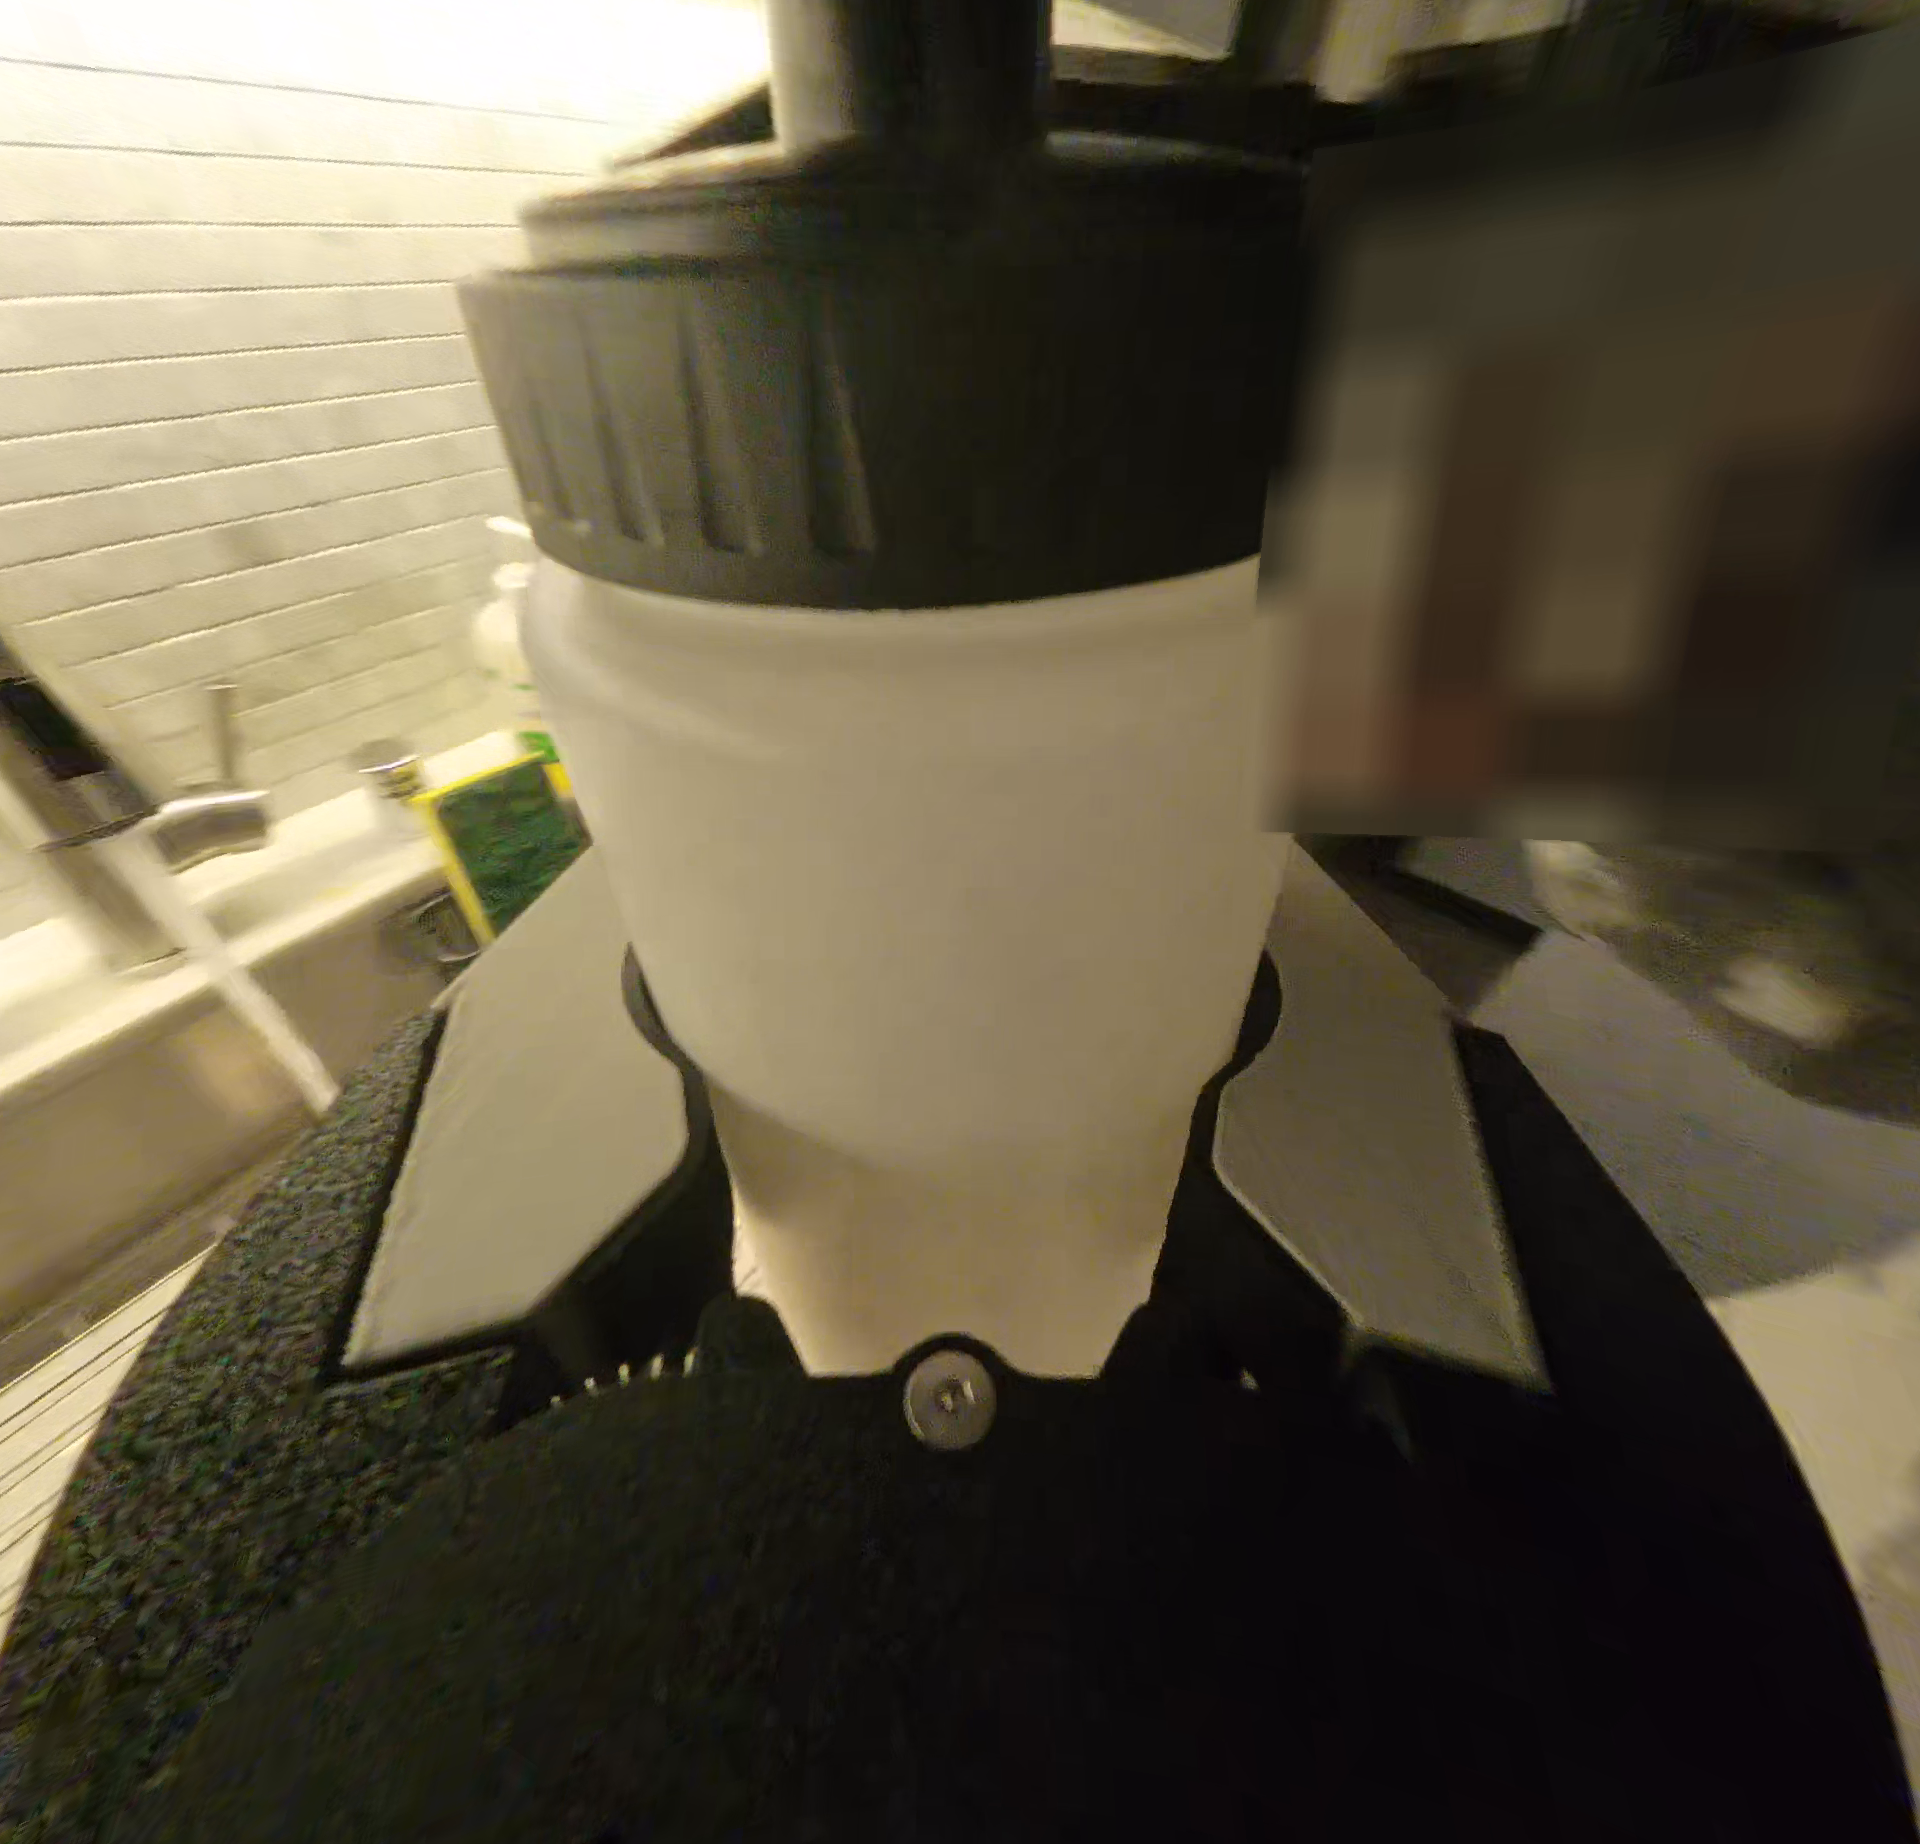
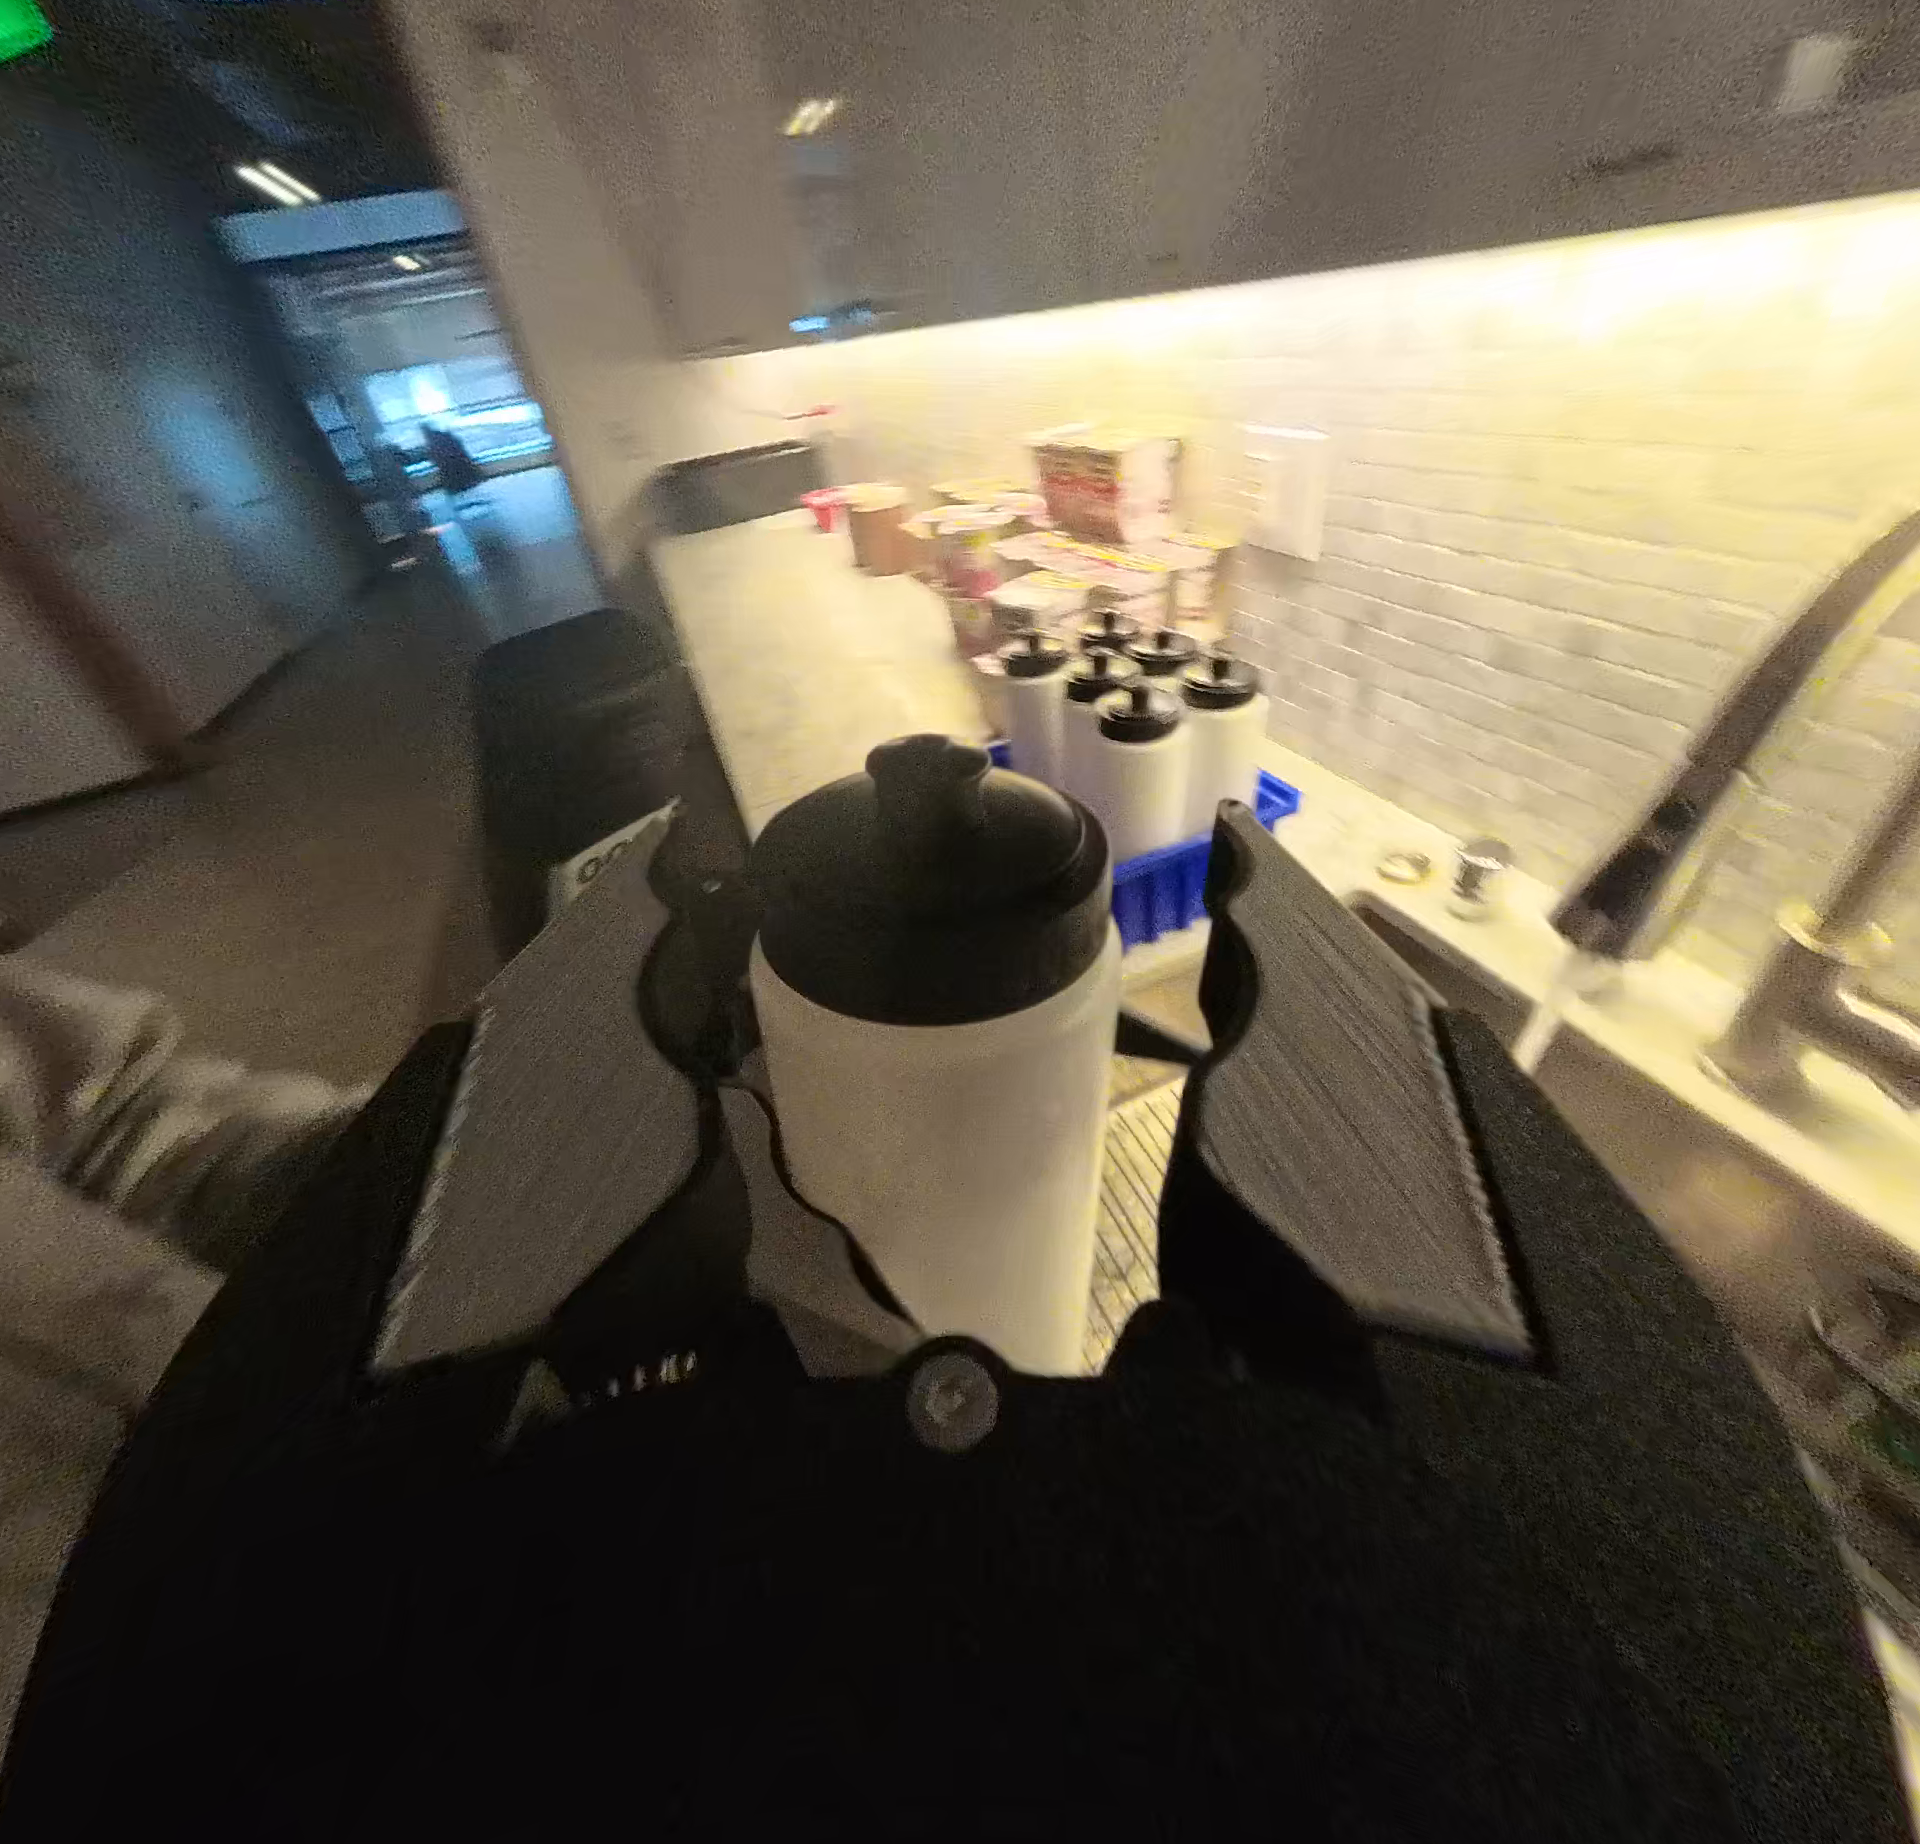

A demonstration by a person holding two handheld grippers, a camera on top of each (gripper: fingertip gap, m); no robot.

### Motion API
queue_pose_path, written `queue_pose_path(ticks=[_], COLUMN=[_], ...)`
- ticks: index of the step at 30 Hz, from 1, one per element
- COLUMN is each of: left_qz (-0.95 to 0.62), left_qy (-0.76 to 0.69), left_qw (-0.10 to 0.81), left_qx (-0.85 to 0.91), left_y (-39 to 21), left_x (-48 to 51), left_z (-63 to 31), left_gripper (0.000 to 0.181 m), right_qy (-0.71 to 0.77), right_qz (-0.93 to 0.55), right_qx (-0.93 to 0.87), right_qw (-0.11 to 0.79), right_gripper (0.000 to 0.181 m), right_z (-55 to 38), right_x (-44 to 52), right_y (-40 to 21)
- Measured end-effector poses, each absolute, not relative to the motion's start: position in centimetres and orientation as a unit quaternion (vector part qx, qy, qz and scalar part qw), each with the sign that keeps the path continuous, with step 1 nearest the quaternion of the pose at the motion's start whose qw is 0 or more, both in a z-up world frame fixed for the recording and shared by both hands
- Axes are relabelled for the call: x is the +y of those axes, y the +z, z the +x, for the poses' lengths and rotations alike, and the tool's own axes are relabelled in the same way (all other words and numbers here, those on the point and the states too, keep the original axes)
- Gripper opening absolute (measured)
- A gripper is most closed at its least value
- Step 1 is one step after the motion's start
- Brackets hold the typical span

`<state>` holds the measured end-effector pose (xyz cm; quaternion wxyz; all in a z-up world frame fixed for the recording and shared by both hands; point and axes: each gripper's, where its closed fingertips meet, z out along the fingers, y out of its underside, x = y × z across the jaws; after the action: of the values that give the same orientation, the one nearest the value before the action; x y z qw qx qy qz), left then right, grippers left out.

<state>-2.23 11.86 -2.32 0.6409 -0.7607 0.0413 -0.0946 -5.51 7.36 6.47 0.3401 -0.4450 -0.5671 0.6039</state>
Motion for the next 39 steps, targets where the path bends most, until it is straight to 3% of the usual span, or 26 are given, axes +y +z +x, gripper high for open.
queue_pose_path(ticks=[4,6,8,11,13,15,19,21,23,28,31,34,36,37,39], left_qz=[-0.772,-0.77,-0.765,-0.738,-0.724,-0.726,-0.746,-0.755,-0.76,-0.764,-0.747,-0.728,-0.726,-0.729,-0.734], left_qy=[-0.025,-0.03,-0.075,-0.153,-0.197,-0.192,-0.119,-0.08,-0.064,-0.059,-0.079,-0.138,-0.136,-0.121,-0.093], left_qw=[0.634,0.635,0.635,0.634,0.633,0.639,0.648,0.646,0.643,0.639,0.65,0.655,0.661,0.663,0.666], left_qx=[0.036,0.051,0.082,0.17,0.19,0.168,0.102,0.079,0.067,0.069,0.114,0.149,0.132,0.122,0.095], left_y=[-3.3,-3.3,-3.1,-2.4,-1.7,-1.6,-2.0,-2.5,-2.9,-3.0,-2.2,-1.5,-1.5,-1.5,-1.5], left_x=[12.6,12.6,12.2,10.6,10.0,10.3,11.2,11.5,11.9,12.1,11.7,11.3,11.6,11.7,11.7], left_z=[-2.4,-1.8,-0.4,3.4,5.2,4.6,1.5,0.3,0.0,0.4,2.3,5.5,5.0,4.3,2.7], left_gripper=[0.104,0.104,0.104,0.104,0.107,0.106,0.106,0.106,0.106,0.105,0.104,0.106,0.105,0.105,0.106], right_qy=[0.557,0.567,0.575,0.641,0.673,0.664,0.627,0.601,0.59,0.567,0.615,0.662,0.651,0.655,0.645], right_qz=[-0.486,-0.452,-0.391,-0.188,-0.16,-0.184,-0.321,-0.395,-0.44,-0.416,-0.208,-0.114,-0.128,-0.15,-0.215], right_qx=[-0.557,-0.593,-0.666,-0.735,-0.721,-0.721,-0.659,-0.611,-0.576,-0.658,-0.737,-0.741,-0.748,-0.74,-0.72], right_qw=[0.378,0.351,0.267,0.114,0.046,0.069,0.263,0.331,0.356,0.271,0.187,0.023,0.014,0.033,0.137], right_gripper=[0.079,0.078,0.078,0.078,0.078,0.087,0.101,0.095,0.077,0.077,0.077,0.077,0.078,0.087,0.097], right_z=[-6.1,-5.7,-4.6,-0.1,0.6,-0.3,-3.2,-3.7,-4.0,-3.8,-0.7,1.9,1.0,0.4,-1.5], right_x=[7.3,6.7,5.6,3.0,3.0,3.1,5.7,6.5,6.7,6.0,3.6,3.2,2.9,2.8,3.6], right_y=[4.3,4.4,4.2,5.1,5.8,5.6,6.3,6.4,6.0,4.6,5.4,6.1,6.0,6.3,6.4])
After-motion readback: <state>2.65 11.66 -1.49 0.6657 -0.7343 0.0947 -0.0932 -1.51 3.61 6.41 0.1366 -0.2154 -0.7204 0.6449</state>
